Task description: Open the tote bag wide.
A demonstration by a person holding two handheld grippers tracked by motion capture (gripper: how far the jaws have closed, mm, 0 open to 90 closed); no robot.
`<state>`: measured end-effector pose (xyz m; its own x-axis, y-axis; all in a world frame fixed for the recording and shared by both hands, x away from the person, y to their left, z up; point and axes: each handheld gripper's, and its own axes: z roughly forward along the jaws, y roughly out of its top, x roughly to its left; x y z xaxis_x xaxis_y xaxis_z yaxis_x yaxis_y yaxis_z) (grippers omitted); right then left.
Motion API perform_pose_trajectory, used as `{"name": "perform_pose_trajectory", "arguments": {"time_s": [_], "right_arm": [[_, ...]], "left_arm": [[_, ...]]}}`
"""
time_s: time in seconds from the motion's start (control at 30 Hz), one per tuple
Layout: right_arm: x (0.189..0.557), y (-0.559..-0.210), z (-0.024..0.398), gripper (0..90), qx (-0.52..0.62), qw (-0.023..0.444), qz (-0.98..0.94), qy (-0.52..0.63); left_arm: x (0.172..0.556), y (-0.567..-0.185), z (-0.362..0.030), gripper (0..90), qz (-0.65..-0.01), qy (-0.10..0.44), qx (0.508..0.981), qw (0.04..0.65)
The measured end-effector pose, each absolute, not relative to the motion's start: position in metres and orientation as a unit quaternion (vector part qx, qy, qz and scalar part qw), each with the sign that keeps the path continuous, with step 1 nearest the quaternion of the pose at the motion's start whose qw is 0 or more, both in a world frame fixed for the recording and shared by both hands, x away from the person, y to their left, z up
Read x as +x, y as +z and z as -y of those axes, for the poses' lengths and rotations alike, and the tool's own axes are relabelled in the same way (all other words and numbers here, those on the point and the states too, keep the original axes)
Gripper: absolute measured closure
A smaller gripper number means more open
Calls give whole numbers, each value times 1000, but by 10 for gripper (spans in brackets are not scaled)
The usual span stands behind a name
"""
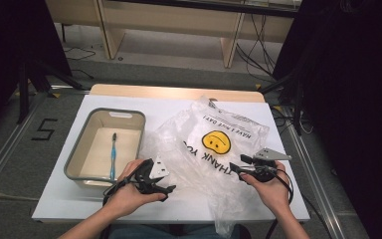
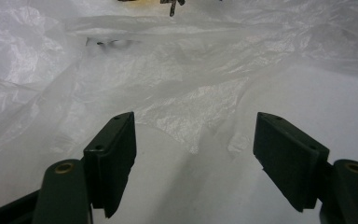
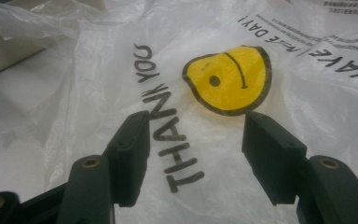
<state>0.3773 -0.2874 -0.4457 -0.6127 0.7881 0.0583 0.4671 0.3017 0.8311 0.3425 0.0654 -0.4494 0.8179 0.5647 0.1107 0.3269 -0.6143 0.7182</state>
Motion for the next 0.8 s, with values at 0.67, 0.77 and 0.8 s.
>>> {"name": "perform_pose_trajectory", "arguments": {"time_s": [0.67,0.77,0.8], "right_arm": [[383,-446,246,423,363,163,-804,442],[384,-447,242,423,360,160,-806,442],[384,-447,241,424,358,160,-807,442]], "left_arm": [[344,-460,-59,306,-255,167,884,356],[345,-460,-58,306,-255,168,884,354],[346,-460,-58,306,-255,168,884,353]]}}
